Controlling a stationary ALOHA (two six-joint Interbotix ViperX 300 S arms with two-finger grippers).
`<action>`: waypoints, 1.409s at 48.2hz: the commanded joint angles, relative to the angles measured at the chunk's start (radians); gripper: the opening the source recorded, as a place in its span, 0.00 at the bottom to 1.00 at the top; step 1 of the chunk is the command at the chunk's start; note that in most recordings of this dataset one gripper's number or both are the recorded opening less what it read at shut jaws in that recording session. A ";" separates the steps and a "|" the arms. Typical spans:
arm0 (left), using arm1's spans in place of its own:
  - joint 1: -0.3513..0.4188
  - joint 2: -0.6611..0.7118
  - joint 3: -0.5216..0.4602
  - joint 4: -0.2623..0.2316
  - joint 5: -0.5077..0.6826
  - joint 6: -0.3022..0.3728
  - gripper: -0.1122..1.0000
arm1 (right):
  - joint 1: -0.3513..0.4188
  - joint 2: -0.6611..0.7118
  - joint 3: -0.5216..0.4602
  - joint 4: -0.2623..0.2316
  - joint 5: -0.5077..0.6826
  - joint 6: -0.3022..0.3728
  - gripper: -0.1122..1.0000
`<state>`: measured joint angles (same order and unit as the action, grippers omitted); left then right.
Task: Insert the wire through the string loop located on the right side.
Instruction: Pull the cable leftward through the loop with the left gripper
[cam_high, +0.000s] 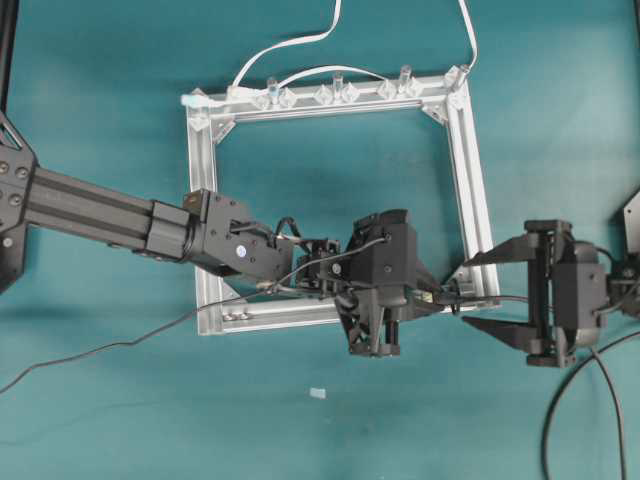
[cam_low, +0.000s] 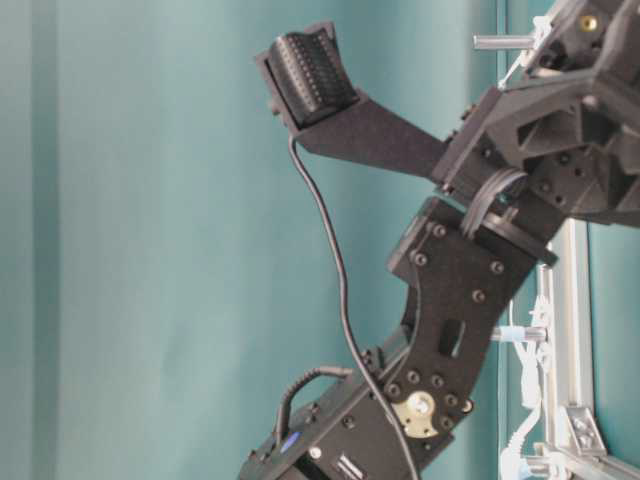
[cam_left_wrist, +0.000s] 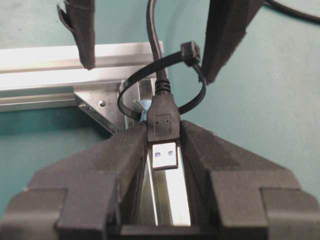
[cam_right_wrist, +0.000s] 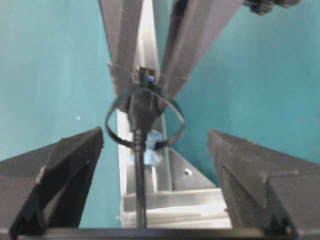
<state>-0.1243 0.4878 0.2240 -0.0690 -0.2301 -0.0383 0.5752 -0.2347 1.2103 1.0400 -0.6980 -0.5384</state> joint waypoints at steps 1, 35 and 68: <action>-0.002 -0.038 -0.017 0.003 -0.006 -0.008 0.30 | -0.002 -0.031 0.003 -0.002 -0.003 0.002 0.92; 0.006 -0.247 0.218 0.003 0.063 -0.009 0.30 | -0.002 -0.043 0.020 -0.002 0.002 0.002 0.92; -0.057 -0.472 0.537 0.000 0.063 -0.147 0.30 | -0.002 -0.043 0.018 -0.003 -0.002 0.002 0.92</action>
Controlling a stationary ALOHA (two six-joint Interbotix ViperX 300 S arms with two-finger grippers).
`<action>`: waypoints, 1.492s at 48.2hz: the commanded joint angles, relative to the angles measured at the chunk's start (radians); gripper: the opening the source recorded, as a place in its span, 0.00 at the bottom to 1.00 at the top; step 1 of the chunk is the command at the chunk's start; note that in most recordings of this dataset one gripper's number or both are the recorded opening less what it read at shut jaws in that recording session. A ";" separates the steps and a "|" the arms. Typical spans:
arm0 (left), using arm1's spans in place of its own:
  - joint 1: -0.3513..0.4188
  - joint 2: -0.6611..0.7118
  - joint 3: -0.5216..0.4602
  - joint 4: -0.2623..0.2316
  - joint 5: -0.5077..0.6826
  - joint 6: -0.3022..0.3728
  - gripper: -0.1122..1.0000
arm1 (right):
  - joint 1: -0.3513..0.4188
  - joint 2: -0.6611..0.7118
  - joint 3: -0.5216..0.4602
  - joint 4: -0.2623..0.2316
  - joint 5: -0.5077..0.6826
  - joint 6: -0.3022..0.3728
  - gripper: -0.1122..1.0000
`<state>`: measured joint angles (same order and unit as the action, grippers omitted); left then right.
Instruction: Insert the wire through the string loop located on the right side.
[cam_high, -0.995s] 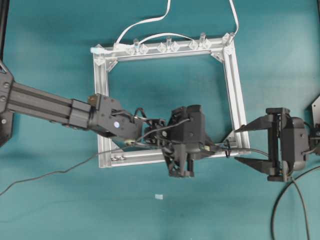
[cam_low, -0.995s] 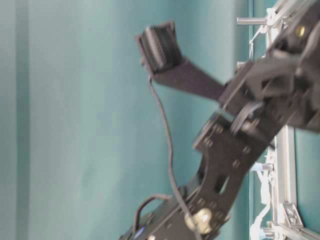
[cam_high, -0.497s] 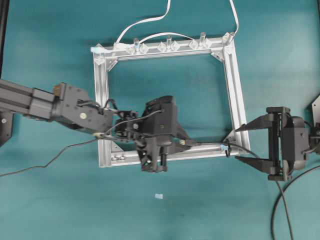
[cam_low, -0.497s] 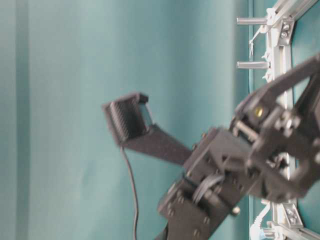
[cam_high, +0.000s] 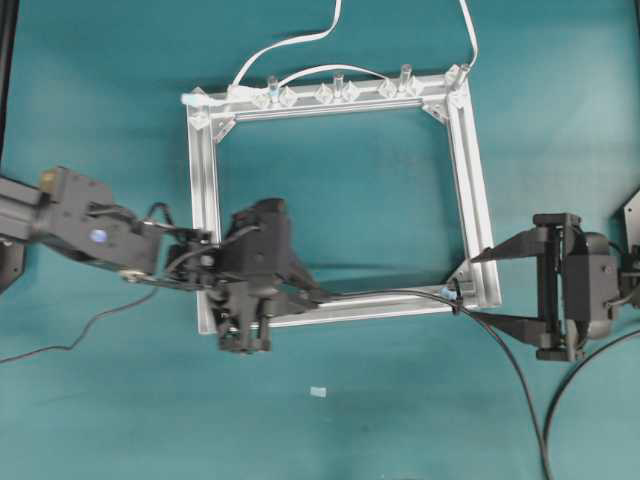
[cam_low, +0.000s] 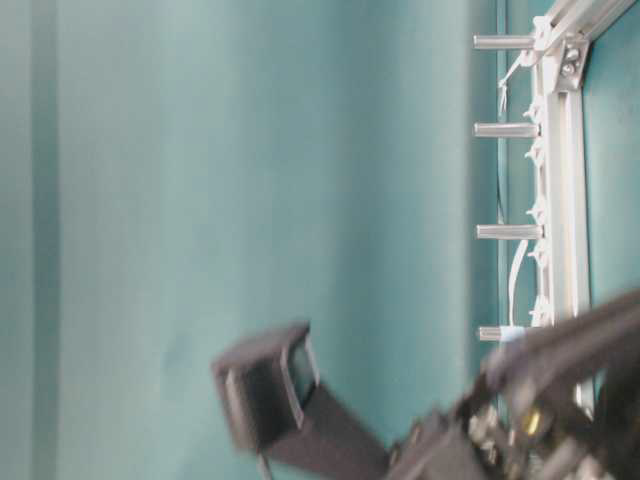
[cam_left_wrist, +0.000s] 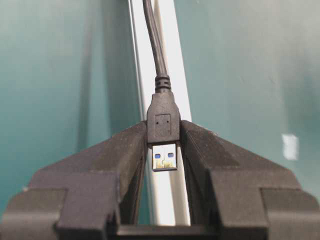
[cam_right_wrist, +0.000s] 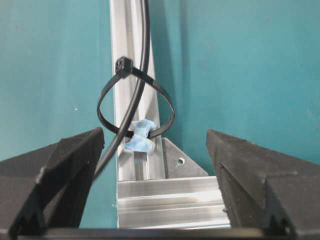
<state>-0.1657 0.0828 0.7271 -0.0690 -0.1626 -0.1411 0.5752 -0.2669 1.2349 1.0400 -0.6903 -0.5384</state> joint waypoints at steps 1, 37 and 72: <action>-0.018 -0.078 0.048 0.000 -0.005 -0.058 0.30 | -0.002 -0.011 -0.005 -0.003 -0.008 0.002 0.92; -0.078 -0.341 0.336 0.000 0.118 -0.130 0.30 | -0.002 -0.002 -0.008 -0.002 -0.011 0.002 0.91; -0.094 -0.431 0.405 0.003 0.296 -0.222 0.30 | -0.002 0.025 -0.014 -0.003 -0.043 0.002 0.91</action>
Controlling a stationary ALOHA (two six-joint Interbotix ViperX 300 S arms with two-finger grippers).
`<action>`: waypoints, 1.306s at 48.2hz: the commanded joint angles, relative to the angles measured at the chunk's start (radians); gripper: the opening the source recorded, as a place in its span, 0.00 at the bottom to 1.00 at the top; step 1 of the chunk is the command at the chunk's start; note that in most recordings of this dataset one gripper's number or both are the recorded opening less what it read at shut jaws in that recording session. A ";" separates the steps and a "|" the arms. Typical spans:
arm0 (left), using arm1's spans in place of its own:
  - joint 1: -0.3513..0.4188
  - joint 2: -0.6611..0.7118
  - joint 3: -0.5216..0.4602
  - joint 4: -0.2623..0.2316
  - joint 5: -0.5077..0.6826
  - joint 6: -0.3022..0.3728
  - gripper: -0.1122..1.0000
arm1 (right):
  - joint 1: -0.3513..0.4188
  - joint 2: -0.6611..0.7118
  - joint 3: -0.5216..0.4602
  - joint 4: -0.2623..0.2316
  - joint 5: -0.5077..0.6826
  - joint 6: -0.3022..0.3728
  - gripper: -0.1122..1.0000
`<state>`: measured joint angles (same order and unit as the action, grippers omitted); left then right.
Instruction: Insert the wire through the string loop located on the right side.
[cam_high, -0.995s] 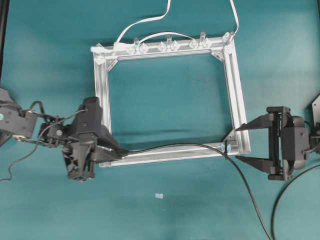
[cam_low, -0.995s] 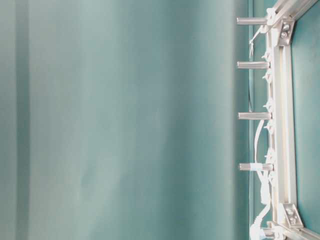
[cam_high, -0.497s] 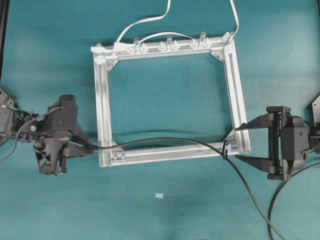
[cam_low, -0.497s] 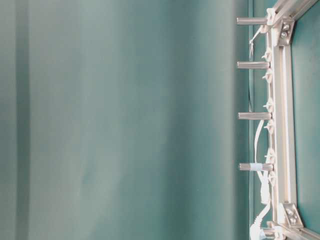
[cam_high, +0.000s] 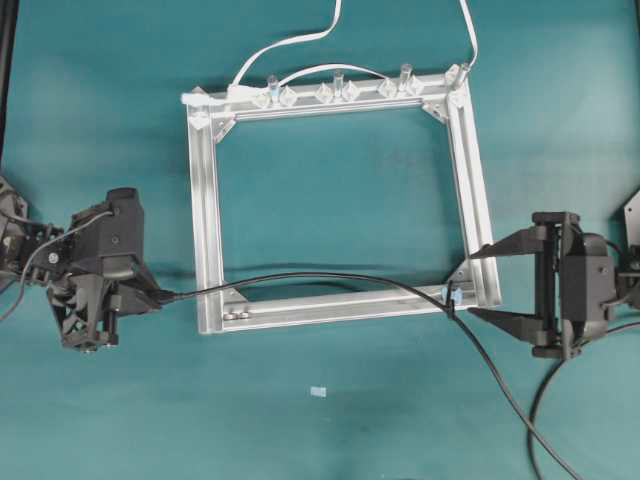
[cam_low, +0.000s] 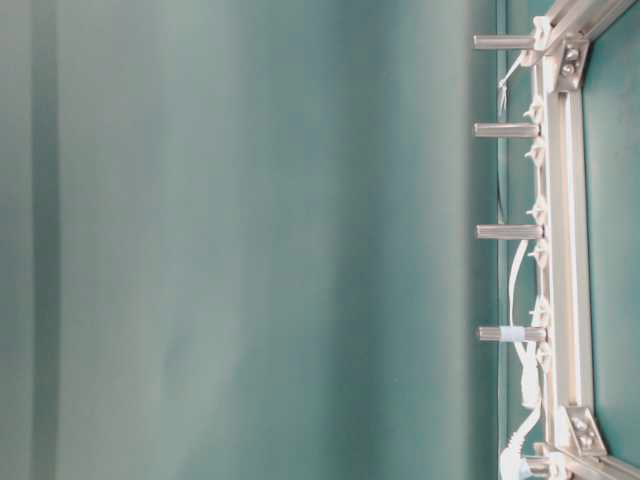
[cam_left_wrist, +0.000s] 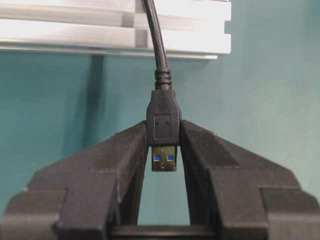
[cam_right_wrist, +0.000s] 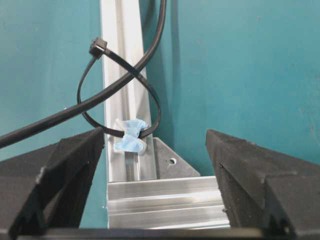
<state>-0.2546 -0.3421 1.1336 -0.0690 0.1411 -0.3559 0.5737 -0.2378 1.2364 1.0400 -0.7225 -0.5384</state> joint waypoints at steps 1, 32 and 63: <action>-0.005 -0.006 0.000 0.003 -0.008 -0.008 0.30 | 0.002 -0.005 -0.014 -0.003 -0.011 0.002 0.91; -0.002 -0.054 -0.006 0.018 -0.009 0.072 0.63 | 0.000 -0.015 -0.012 -0.003 -0.037 -0.008 0.91; 0.172 -0.367 0.055 0.018 -0.133 0.232 0.62 | 0.000 -0.172 0.032 -0.003 -0.135 -0.023 0.91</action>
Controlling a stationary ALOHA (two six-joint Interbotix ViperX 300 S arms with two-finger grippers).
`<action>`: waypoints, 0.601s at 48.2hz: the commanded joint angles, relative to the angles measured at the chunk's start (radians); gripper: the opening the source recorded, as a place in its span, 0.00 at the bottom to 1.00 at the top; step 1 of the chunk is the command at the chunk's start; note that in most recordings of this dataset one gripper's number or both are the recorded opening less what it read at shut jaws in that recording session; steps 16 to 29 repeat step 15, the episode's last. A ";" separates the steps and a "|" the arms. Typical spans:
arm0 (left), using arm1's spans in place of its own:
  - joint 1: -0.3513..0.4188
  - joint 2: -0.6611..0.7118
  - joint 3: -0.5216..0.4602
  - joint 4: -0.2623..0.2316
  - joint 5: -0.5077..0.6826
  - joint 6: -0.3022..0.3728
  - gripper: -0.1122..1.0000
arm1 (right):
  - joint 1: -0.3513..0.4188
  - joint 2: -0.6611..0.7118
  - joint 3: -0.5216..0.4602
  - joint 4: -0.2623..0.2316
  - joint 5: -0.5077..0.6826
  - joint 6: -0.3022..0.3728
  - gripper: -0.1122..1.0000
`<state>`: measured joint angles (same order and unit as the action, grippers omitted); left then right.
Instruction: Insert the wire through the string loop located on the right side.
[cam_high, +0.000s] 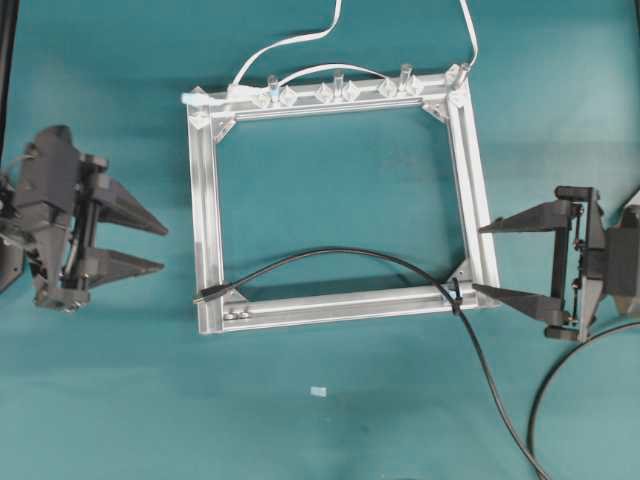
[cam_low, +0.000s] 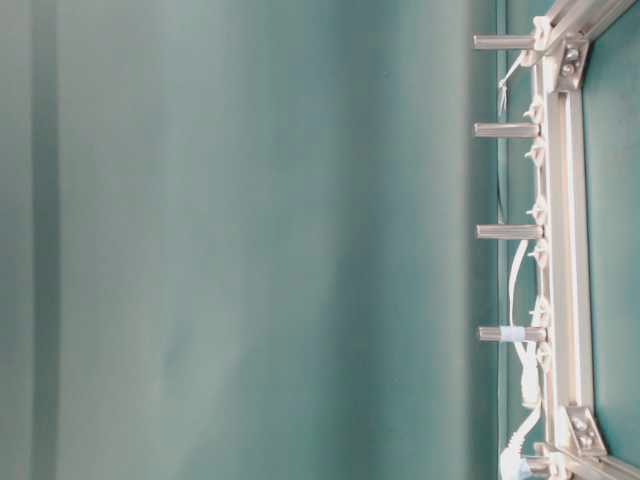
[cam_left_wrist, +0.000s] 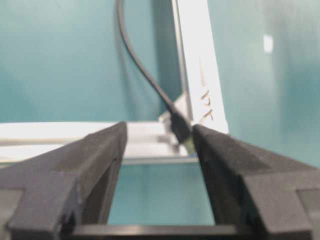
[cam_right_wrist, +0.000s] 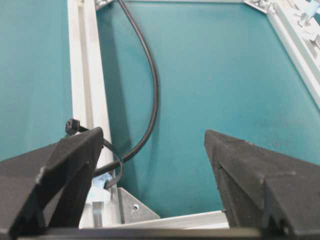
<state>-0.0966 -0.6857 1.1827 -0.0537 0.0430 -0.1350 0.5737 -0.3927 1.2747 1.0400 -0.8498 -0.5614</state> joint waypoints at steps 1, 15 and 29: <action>0.015 -0.029 0.012 0.003 -0.043 0.011 0.62 | 0.000 -0.018 -0.006 -0.003 -0.009 0.000 0.91; 0.029 -0.074 0.049 0.003 -0.052 0.014 0.62 | -0.015 -0.029 0.017 -0.002 0.020 0.002 0.91; 0.029 -0.074 0.049 0.003 -0.052 0.014 0.62 | -0.015 -0.029 0.017 -0.002 0.020 0.002 0.91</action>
